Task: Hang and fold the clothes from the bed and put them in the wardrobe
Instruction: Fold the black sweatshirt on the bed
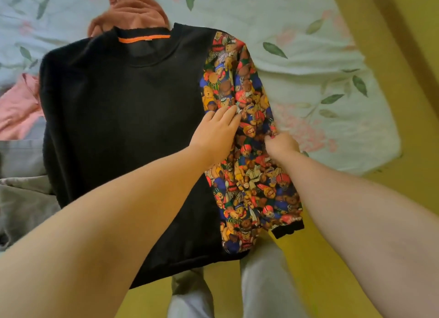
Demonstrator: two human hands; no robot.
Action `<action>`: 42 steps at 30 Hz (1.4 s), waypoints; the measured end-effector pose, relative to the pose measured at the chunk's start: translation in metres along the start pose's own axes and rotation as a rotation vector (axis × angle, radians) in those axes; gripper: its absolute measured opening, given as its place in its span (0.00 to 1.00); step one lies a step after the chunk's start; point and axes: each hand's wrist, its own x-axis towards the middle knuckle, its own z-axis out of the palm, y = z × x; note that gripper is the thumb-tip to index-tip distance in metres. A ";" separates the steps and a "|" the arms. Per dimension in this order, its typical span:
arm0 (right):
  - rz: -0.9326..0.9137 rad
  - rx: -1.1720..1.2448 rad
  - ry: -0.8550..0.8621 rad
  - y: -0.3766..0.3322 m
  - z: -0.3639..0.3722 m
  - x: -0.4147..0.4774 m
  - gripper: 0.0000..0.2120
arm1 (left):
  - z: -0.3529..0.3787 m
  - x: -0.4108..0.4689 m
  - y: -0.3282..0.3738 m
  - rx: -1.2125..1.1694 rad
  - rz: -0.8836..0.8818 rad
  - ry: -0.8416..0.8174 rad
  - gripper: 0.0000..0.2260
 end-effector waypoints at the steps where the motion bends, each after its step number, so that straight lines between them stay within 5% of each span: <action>1: -0.035 0.040 0.013 0.002 -0.006 0.001 0.23 | -0.004 0.011 0.003 -0.001 -0.013 -0.025 0.33; 9: -0.123 0.095 0.408 -0.015 -0.131 0.019 0.19 | -0.022 0.082 0.015 0.042 -0.121 -0.293 0.37; 18: -0.352 -0.043 0.407 -0.066 -0.202 0.043 0.14 | -0.042 0.165 0.053 -0.375 -0.363 -0.531 0.38; 24: -0.401 0.065 0.225 -0.077 -0.217 0.049 0.14 | -0.054 0.208 0.075 -0.712 -0.592 -0.465 0.35; 29: -0.287 0.345 0.009 -0.069 -0.210 0.051 0.06 | -0.058 0.179 0.073 -0.803 -0.512 -0.288 0.31; 34: -0.231 0.515 -0.031 -0.071 -0.204 0.036 0.11 | -0.065 0.106 0.077 -0.712 -0.276 -0.213 0.53; 36: -0.199 0.613 -0.123 -0.081 -0.200 0.025 0.01 | -0.067 0.084 0.089 -0.806 -0.251 -0.073 0.57; 38: -0.113 0.805 -0.298 -0.093 -0.191 0.015 0.06 | -0.068 0.074 0.094 -0.955 -0.336 0.101 0.50; 42: -0.101 0.879 -0.510 -0.115 -0.176 -0.005 0.05 | -0.071 0.071 0.075 -1.082 -0.735 0.363 0.11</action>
